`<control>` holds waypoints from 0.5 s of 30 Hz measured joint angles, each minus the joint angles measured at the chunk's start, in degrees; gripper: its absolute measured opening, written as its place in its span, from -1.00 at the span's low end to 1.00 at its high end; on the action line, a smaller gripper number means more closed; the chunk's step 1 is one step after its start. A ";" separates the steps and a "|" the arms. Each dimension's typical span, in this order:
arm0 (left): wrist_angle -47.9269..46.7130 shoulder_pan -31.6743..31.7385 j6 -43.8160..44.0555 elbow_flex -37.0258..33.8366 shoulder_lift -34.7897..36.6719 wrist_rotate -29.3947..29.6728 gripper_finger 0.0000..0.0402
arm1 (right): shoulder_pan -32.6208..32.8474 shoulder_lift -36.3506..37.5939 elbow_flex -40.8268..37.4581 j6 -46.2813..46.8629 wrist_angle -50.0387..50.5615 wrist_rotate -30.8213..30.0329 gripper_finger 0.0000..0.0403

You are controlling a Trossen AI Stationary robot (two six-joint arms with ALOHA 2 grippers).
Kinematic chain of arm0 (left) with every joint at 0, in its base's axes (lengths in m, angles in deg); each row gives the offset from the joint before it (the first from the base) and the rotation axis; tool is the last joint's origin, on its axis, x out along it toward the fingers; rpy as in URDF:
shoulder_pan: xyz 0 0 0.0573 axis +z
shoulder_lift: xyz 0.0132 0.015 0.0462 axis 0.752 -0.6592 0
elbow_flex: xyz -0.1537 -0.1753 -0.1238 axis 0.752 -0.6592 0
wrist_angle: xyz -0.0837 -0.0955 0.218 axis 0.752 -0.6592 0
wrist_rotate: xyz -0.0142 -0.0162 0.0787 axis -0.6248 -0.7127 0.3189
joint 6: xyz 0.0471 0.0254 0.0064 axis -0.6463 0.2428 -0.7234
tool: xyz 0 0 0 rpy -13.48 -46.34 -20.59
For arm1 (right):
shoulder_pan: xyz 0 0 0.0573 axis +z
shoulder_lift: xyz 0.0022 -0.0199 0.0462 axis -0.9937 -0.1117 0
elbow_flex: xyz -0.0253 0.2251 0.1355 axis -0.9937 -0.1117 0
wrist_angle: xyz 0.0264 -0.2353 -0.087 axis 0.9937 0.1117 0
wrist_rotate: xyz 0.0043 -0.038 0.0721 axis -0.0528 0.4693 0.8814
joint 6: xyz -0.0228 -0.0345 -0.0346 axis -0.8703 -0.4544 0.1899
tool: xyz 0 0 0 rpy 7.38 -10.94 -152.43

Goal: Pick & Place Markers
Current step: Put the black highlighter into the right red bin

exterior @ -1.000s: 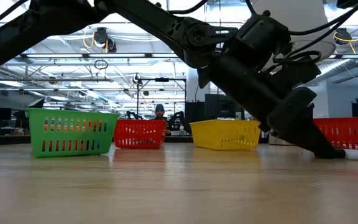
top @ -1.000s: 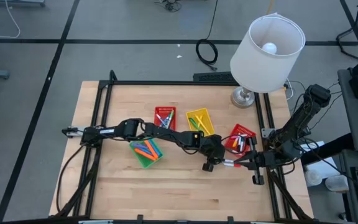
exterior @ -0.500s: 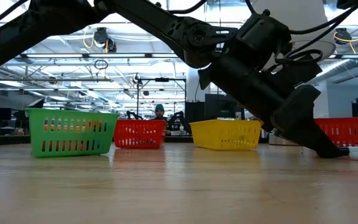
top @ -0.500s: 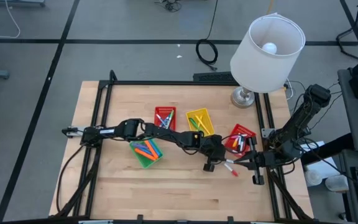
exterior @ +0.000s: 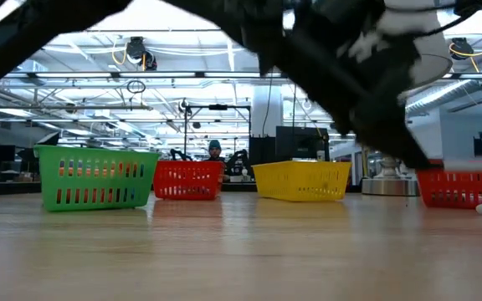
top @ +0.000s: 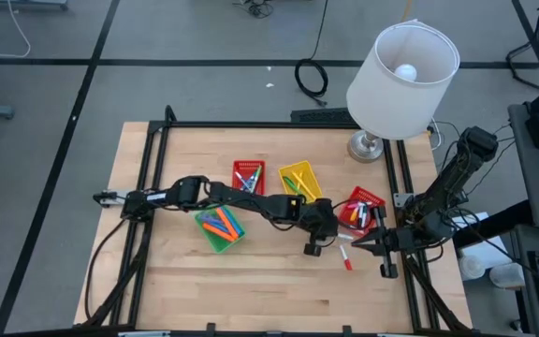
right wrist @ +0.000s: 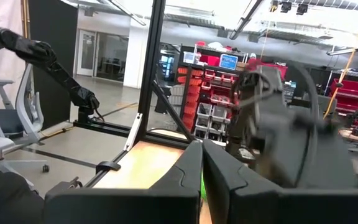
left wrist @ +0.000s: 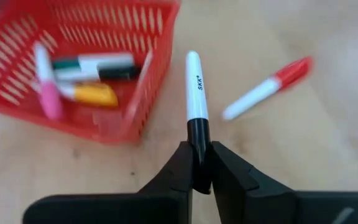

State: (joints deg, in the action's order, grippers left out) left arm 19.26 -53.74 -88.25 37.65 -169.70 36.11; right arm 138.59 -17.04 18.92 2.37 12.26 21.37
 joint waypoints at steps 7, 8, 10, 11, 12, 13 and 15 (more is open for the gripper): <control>-7.25 -2.89 -3.79 0.15 7.94 0.97 -0.82 | 0.01 0.00 0.00 0.74 0.31 -0.05 -1.00; -7.86 -3.32 -4.42 0.15 9.16 1.49 -0.82 | 0.10 0.00 0.00 0.74 0.25 -0.07 -1.00; -7.59 -4.05 -5.89 0.22 11.66 2.86 -0.82 | 0.23 0.00 0.00 0.74 0.18 -0.04 -1.00; -7.99 -4.20 -6.55 0.22 12.67 3.47 -0.82 | 0.24 0.00 0.00 0.74 0.16 -0.04 -1.00; -7.57 -4.19 -6.94 0.22 13.39 4.09 -0.82 | 0.24 0.00 0.00 0.74 0.02 -0.07 -1.00; -6.89 -3.94 -7.12 0.24 13.91 4.58 -0.82 | 0.24 0.00 0.00 0.74 -0.06 -0.10 -1.00; -6.76 -3.13 -7.06 0.22 14.89 4.72 -0.82 | 0.24 0.00 0.00 0.74 0.00 -0.10 -1.00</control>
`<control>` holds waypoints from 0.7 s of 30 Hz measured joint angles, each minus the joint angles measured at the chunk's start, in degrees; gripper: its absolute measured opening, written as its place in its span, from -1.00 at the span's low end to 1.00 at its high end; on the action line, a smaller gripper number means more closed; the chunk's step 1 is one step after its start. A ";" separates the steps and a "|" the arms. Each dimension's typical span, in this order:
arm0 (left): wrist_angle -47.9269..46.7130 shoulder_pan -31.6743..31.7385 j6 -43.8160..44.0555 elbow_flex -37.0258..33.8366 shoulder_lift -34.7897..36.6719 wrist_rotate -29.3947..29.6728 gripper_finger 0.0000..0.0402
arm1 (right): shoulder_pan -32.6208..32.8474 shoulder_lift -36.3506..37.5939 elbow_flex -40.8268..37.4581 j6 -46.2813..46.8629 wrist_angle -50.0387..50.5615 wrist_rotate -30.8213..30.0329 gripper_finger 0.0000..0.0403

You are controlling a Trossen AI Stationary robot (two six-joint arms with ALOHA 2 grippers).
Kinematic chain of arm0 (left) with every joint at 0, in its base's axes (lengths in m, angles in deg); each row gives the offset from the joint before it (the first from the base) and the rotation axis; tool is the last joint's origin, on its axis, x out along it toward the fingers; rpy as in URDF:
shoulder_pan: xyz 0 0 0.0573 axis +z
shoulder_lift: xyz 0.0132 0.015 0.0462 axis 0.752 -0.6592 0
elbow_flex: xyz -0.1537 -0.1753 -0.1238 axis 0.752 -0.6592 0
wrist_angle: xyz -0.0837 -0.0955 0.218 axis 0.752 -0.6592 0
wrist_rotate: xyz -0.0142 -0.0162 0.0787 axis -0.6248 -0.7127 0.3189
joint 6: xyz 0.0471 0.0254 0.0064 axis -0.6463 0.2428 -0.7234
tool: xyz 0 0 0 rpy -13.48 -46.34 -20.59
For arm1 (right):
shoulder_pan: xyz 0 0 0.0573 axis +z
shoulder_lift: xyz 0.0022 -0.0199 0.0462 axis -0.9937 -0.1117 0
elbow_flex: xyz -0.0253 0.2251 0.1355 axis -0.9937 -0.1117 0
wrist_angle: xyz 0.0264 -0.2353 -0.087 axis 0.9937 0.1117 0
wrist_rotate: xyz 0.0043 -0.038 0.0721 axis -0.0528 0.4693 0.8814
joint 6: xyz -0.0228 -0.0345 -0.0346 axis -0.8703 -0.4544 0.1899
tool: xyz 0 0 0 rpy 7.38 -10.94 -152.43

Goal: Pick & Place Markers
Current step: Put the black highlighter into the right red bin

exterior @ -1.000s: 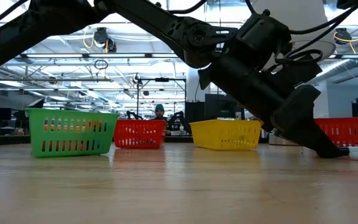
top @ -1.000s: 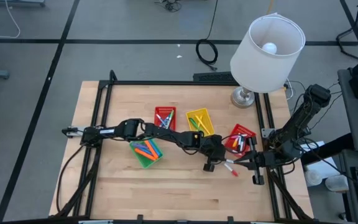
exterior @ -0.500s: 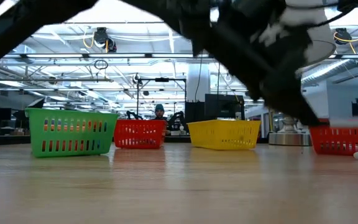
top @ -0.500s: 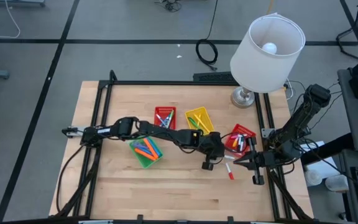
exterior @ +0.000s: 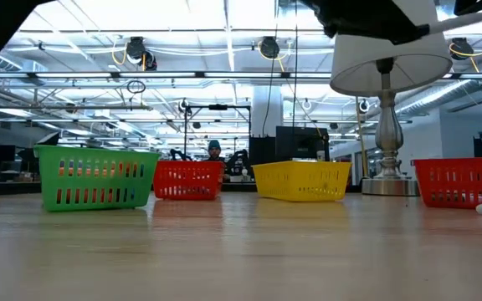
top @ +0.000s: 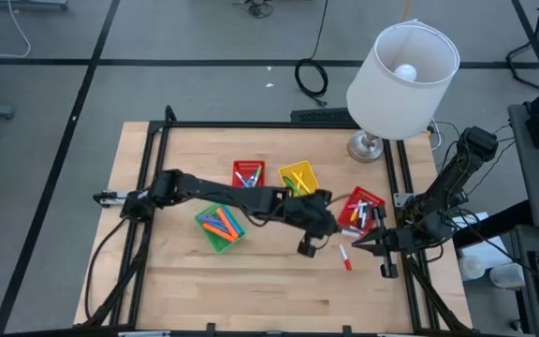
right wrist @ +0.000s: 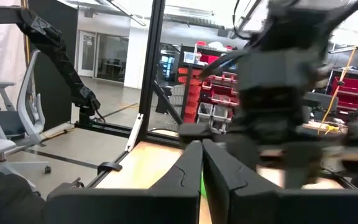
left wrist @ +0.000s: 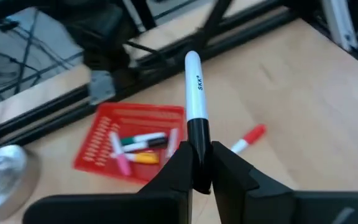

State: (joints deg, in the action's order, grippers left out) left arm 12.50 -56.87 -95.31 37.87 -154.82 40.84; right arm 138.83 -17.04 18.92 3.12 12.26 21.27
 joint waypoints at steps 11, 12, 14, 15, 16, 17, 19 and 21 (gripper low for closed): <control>5.39 4.30 1.02 0.00 -1.68 -1.36 -0.82 | 0.00 0.02 -0.02 -2.29 -2.65 0.02 -1.00; 6.23 4.75 0.96 -0.02 -1.96 -2.35 -0.82 | 0.00 0.02 -0.02 -2.88 -2.96 -0.05 -1.00; 10.59 5.75 0.71 0.07 -3.15 -5.17 -0.82 | 0.00 0.02 -0.02 -3.90 -3.58 -0.08 -1.00; 11.39 6.14 0.78 0.06 -3.43 -6.18 -0.82 | 0.00 0.00 -0.02 -4.37 -3.87 -0.11 -1.00; 12.53 6.54 1.04 0.00 -4.33 -7.33 -0.82 | -0.02 0.02 -0.04 -4.78 -4.03 -0.14 -1.00; 15.75 6.92 1.39 0.07 -5.38 -7.98 -0.82 | -0.02 0.02 -0.02 -4.95 -4.31 -0.10 -1.00; 18.04 7.50 1.89 0.03 -7.00 -8.45 -0.82 | 0.00 0.00 -0.06 -5.78 -4.43 -0.11 -1.00; 21.18 7.97 1.91 0.00 -8.93 -8.69 -0.82 | -0.01 0.01 -0.04 -6.47 -4.86 -0.22 -1.00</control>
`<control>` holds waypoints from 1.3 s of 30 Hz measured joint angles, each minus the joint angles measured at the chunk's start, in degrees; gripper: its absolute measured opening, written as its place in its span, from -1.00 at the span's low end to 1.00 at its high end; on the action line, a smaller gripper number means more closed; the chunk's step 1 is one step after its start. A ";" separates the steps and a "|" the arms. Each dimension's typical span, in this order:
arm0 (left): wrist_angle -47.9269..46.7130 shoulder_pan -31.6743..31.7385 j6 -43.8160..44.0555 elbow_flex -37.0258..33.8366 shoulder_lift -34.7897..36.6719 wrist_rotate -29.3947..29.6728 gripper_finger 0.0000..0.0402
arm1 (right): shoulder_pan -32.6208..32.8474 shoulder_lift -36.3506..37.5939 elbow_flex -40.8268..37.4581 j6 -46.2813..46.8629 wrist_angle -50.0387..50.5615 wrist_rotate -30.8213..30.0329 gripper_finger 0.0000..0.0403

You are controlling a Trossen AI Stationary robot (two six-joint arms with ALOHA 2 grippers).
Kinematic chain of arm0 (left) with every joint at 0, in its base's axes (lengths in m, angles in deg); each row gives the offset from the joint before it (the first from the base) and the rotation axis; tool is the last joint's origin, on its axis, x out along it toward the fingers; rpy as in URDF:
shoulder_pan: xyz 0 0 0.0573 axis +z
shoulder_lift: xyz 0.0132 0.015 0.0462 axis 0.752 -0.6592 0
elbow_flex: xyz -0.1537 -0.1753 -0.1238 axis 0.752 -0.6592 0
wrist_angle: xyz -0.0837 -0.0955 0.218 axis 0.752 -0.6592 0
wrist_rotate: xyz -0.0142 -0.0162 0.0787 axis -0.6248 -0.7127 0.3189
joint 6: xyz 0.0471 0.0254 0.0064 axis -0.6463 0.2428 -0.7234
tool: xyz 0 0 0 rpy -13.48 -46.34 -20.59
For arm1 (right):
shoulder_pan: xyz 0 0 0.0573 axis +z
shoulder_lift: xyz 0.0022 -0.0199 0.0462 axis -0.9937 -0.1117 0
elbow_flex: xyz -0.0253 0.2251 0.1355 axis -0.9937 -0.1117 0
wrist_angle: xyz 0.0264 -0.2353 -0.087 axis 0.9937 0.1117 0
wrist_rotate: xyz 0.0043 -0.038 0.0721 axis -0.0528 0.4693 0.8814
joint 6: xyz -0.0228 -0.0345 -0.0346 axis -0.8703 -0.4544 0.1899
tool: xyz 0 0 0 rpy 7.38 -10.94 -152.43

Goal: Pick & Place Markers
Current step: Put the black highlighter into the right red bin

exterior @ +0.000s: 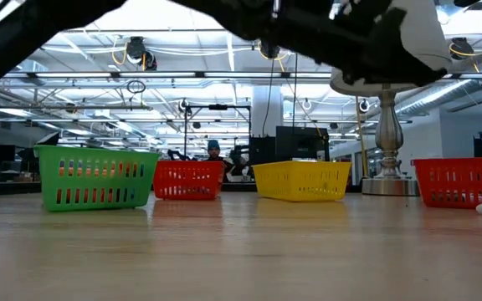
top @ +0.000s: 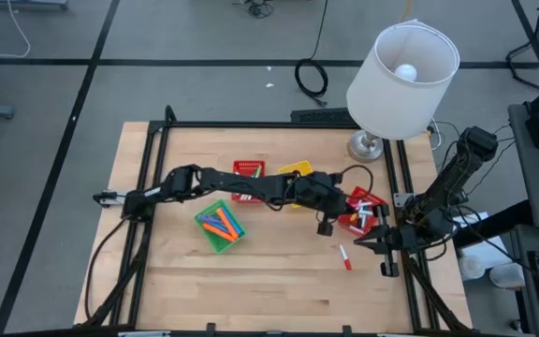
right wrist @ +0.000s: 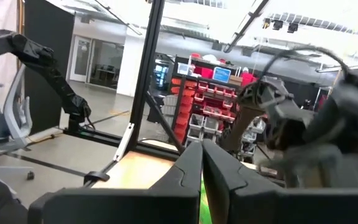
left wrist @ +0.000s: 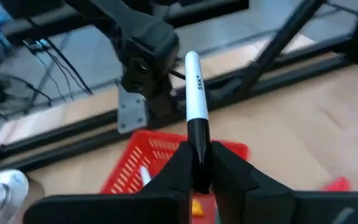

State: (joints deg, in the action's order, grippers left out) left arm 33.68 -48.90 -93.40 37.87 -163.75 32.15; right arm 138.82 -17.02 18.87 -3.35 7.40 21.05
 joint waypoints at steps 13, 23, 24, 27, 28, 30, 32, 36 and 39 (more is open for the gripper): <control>8.54 2.96 1.68 0.07 -8.27 -2.83 -0.82 | -0.01 -0.01 0.00 -1.75 0.63 -0.12 -1.00; 8.97 2.52 3.37 0.44 -9.98 -7.04 -0.82 | -0.01 -0.01 0.00 -2.61 0.60 0.01 -1.00; 8.76 2.39 3.35 0.44 -10.09 -7.04 -0.82 | -0.01 0.00 0.00 -2.61 0.59 0.01 -1.00; 8.82 2.17 3.16 0.42 -10.20 -7.02 -0.82 | -0.01 0.01 0.00 -2.60 0.62 0.01 -1.00; 8.93 2.17 3.17 0.42 -10.20 -7.02 -0.82 | -0.01 0.01 0.00 -2.62 0.60 0.01 -1.00; 8.97 2.24 3.67 0.42 -10.20 -6.77 -0.82 | -0.01 0.01 0.00 -2.60 0.65 0.03 -1.00; 8.78 2.24 4.29 0.42 -10.20 -6.44 -0.82 | -0.01 0.01 0.00 -2.62 0.63 0.01 -1.00; 8.92 2.24 5.96 0.42 -10.20 -4.82 -0.82 | -0.01 0.01 0.00 -2.60 0.92 0.01 -1.00; 8.35 2.24 6.48 0.42 -10.20 -4.11 -0.71 | -0.01 0.01 0.00 -2.62 1.02 0.02 -1.00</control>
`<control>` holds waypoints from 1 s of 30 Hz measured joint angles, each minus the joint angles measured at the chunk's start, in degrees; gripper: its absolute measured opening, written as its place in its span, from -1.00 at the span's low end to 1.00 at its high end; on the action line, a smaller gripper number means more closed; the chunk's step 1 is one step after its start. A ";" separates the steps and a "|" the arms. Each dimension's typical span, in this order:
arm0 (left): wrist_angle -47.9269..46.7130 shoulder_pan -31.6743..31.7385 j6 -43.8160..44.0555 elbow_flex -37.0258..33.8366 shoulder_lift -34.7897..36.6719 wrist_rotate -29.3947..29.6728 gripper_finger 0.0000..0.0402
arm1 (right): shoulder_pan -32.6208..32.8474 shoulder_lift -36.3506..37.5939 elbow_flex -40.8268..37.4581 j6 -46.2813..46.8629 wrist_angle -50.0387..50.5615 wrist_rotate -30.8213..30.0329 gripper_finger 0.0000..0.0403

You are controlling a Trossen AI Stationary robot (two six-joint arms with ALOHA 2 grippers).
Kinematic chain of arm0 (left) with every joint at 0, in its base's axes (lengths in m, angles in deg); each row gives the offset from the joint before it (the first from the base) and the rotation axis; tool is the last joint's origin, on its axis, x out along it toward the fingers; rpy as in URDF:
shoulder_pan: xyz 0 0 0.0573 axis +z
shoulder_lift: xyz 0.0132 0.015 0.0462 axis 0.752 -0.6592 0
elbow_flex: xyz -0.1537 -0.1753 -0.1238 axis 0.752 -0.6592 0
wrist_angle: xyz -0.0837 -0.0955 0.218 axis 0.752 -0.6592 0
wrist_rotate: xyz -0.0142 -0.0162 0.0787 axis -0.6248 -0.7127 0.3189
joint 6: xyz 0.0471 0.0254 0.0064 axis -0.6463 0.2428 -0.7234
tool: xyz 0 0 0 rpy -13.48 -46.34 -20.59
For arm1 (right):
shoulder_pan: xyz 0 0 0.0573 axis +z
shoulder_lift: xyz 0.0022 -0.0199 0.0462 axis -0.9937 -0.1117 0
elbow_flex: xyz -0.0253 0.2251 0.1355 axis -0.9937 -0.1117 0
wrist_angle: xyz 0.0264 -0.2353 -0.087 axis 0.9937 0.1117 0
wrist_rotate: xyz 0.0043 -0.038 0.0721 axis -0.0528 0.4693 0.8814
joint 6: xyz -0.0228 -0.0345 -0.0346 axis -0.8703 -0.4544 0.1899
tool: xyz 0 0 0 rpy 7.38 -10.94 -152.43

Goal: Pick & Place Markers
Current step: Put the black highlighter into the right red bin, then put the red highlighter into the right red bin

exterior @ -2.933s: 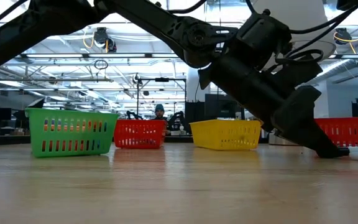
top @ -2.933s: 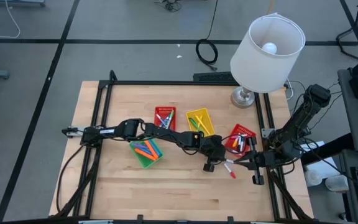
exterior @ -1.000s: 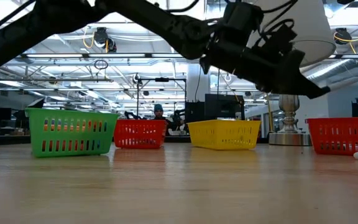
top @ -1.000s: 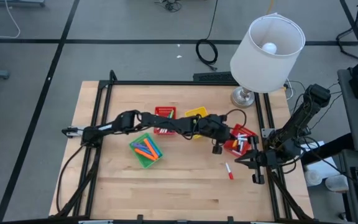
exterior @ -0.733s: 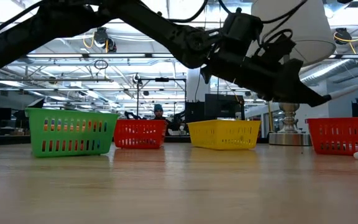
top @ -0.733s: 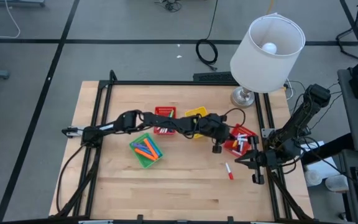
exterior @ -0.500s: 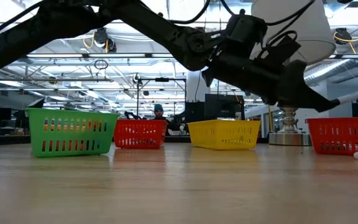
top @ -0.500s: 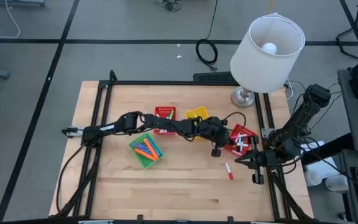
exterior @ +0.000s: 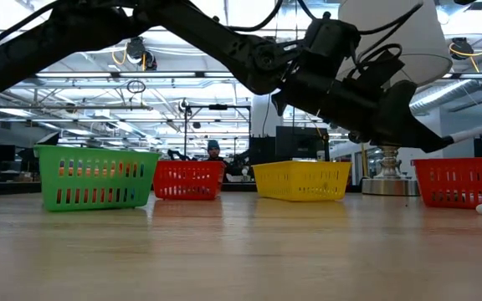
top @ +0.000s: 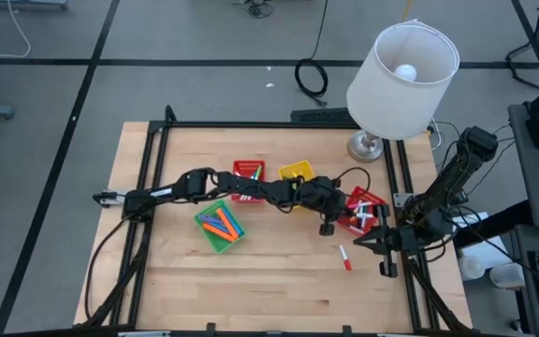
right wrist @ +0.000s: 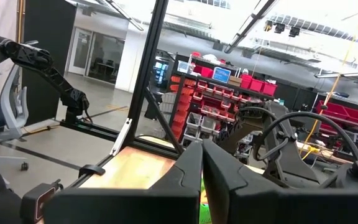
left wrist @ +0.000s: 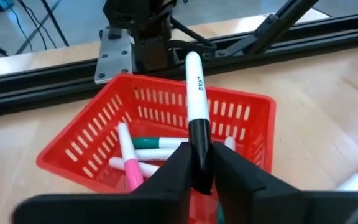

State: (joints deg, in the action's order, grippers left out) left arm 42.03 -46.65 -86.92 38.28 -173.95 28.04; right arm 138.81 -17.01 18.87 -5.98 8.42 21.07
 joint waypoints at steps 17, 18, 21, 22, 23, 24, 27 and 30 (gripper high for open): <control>-17.40 -2.27 -7.04 -0.04 13.22 -5.26 -0.44 | 0.00 0.00 0.02 -1.57 0.58 0.16 -1.00; -22.26 -3.24 -9.44 -0.04 15.61 -4.65 -0.53 | 0.00 -0.02 0.02 -1.55 0.64 0.24 -1.00; -37.66 -6.71 -15.95 -0.02 22.50 1.34 -0.88 | 0.02 -0.02 0.04 -1.55 0.68 0.22 -1.00; -42.92 -7.88 -17.16 -0.02 24.70 3.72 -0.94 | 0.01 -0.02 0.04 -1.55 0.70 0.24 -1.00; -47.91 -9.03 -17.99 -0.02 27.14 6.24 -0.94 | 0.02 -0.02 0.04 -1.55 0.66 0.21 -1.00; -52.90 -10.11 -18.29 -0.02 29.33 8.44 -0.94 | 0.00 -0.02 0.04 -1.55 0.69 0.17 -1.00; -63.40 -13.39 -16.11 -0.02 36.67 13.65 -0.98 | 0.00 -0.02 0.04 -1.55 0.70 0.17 -1.00; -70.13 -16.93 -11.74 -0.02 44.68 18.57 -0.98 | 0.01 -0.02 0.04 -1.53 0.70 0.22 -1.00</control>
State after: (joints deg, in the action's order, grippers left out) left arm -28.10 -63.59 -98.66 38.26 -129.27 46.61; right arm 138.82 -17.04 18.92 -7.51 9.12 21.29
